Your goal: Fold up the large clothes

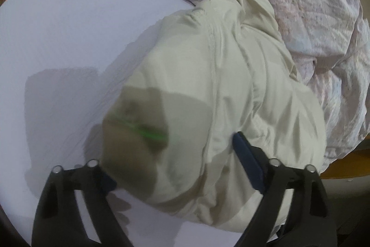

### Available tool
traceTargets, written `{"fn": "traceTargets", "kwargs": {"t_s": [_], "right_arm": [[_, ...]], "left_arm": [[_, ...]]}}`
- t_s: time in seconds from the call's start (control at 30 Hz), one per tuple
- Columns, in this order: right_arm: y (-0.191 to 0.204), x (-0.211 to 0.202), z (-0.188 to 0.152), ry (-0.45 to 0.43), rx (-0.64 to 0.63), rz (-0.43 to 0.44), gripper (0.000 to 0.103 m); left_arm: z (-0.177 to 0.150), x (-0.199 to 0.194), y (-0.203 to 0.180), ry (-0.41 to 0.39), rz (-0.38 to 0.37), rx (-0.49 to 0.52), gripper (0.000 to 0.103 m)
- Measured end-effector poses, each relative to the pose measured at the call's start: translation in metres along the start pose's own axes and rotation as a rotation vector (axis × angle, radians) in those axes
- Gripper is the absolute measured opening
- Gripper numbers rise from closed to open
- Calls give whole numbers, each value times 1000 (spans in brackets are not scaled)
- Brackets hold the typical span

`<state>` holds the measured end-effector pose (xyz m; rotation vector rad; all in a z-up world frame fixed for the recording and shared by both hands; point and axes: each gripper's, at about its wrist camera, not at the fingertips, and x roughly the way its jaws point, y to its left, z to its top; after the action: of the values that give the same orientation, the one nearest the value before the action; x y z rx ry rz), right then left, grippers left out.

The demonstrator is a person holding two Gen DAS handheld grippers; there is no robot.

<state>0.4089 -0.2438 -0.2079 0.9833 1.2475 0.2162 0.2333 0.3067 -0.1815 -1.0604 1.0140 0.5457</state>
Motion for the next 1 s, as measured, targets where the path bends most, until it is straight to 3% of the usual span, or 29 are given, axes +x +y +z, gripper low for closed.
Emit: {"fn": "traceTargets", "kwargs": {"t_s": [0.17,0.23,0.33,0.43,0.7,1.0], "right_arm": [[5,0,-1,-16,-2,-30,46],[9,-2,-2,-24,-15,-44,35],[18,-5,-5,-39,-42,-63,28],[23,-9,-8,-48,-41,-60,24],[27,-23,-25,-10,-52,-34,22],[6,-35,-70,67,-53,-27,22]], "left_arm": [[4,-4,-1,-13,-18,-49,65],[4,-9,-1,-24,-24,-56,50],[4,-15,-4,-36,-34,-47,35],[4,-27,-4,-48,-49,-30,29],[0,-63,1,-89,-67,30,26],[-20,-92,41,-74,-53,15,26]]}}
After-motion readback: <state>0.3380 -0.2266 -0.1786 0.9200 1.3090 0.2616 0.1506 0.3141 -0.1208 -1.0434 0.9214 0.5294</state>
